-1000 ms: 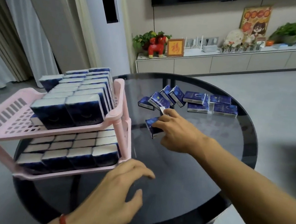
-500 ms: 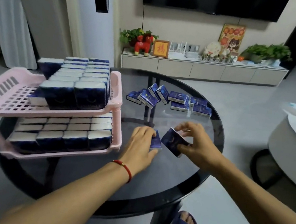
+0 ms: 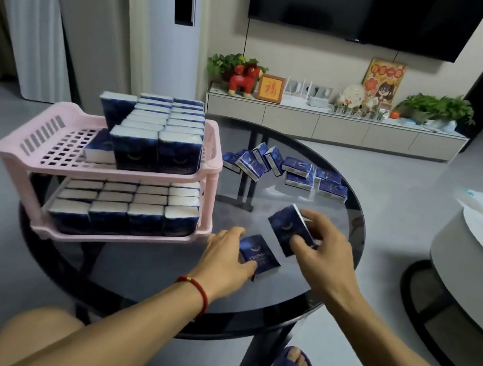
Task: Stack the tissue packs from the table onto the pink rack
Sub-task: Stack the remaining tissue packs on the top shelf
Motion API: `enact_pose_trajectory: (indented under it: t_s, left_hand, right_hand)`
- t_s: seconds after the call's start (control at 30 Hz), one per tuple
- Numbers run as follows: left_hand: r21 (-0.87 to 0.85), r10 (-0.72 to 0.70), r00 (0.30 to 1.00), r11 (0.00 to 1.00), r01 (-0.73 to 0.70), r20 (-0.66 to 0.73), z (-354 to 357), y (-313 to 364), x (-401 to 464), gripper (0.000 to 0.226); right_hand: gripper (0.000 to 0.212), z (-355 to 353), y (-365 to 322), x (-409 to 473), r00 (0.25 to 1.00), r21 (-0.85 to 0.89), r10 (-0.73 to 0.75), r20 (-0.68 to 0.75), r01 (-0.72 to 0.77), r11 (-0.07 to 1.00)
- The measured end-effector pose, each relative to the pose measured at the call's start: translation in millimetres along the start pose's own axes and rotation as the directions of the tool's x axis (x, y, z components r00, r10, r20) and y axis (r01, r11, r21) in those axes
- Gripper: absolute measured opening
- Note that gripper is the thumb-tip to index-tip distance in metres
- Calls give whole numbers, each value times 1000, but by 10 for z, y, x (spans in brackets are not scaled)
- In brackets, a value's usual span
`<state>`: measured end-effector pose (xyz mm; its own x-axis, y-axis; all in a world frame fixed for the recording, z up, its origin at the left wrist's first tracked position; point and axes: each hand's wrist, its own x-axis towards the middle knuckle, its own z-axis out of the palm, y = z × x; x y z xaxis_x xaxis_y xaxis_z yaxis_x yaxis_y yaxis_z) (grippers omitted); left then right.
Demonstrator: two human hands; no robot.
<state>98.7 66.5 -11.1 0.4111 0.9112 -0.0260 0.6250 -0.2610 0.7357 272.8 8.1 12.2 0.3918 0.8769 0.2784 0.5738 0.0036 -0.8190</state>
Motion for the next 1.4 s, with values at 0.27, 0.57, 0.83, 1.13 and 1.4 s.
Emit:
enact_pose_trajectory:
  t_s: [0.27,0.57,0.83,1.13,1.4]
  left_hand:
    - [-263,68,995,961,-84,-70,-55,-53,-88,80]
    - [-121,363,923,918,-378,-130,-457,-300,-475,82]
    - [-322,200,979,925,-203,-42,-760,-610,-677,81]
    - [208,426,688,901,-380,-587,-2038,-330,-1119,20]
    - [504,87,990,864,-19,-113,-2869,-296,6,42]
  right_hand:
    - [14,152,69,4,888,22,218,405,-247,969]
    - [63,201,-187,-198,807,61,-72,587,45,997]
    - [51,538,-487,-291,771,9,-232,593,281,960]
    - [39,683,-875,-277,776,210,-319,544,242,947]
    - [36,826,-950,-195,783,279,-289,551,154,948]
